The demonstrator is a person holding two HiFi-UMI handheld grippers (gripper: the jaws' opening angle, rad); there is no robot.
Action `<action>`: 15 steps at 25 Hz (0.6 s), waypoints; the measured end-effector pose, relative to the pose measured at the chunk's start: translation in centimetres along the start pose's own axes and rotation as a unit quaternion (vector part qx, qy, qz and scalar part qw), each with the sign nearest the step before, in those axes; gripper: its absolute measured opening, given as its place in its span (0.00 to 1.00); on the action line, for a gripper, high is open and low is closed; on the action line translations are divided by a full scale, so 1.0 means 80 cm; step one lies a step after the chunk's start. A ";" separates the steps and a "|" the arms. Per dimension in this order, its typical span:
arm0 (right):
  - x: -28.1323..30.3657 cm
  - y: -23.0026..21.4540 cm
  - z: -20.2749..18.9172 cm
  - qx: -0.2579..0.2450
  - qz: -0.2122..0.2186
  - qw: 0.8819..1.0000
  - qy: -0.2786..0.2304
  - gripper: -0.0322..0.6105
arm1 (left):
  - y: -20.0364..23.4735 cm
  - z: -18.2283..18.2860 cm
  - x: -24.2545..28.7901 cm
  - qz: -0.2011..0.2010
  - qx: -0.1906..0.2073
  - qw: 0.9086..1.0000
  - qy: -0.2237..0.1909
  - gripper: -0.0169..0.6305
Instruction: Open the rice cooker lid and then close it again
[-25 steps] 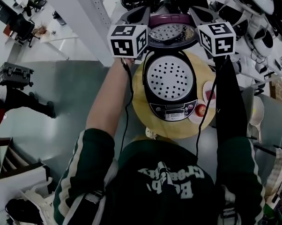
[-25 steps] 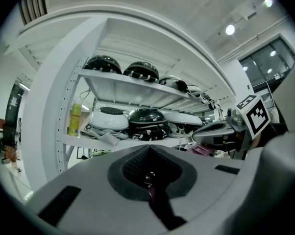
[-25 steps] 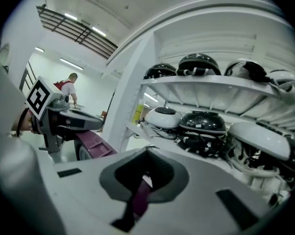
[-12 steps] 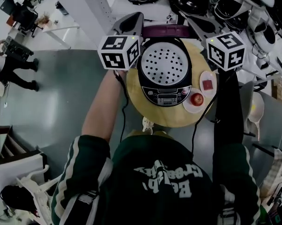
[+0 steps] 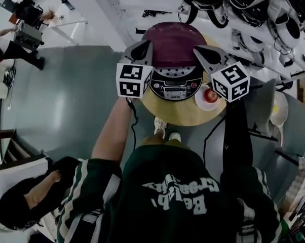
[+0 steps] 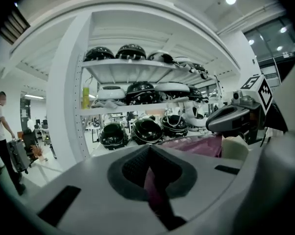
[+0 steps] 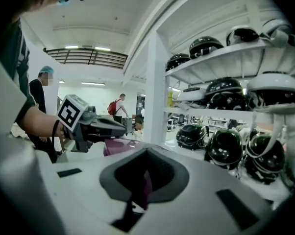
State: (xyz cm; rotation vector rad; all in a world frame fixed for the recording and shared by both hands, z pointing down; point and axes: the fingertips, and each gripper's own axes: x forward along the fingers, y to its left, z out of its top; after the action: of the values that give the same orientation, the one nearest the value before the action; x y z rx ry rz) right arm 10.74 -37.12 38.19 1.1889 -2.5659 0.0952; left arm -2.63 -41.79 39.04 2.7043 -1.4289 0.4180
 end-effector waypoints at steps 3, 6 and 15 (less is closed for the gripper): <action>-0.001 0.011 -0.029 -0.006 -0.009 1.000 0.002 0.06 | -0.017 -0.027 -0.011 -0.003 0.002 1.000 0.013 0.03; 0.002 0.018 -0.056 -0.007 -0.017 1.000 0.018 0.06 | -0.027 -0.052 -0.016 -0.004 -0.009 1.000 0.023 0.03; 0.021 0.038 -0.135 0.040 0.003 0.996 0.080 0.06 | -0.048 -0.132 -0.012 -0.017 -0.064 0.997 0.049 0.03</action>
State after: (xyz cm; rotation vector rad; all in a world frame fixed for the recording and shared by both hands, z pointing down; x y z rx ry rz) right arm 10.13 -34.29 49.20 1.1519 -2.4464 0.2861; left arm -2.26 -37.00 49.20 2.5648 -1.3349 0.4347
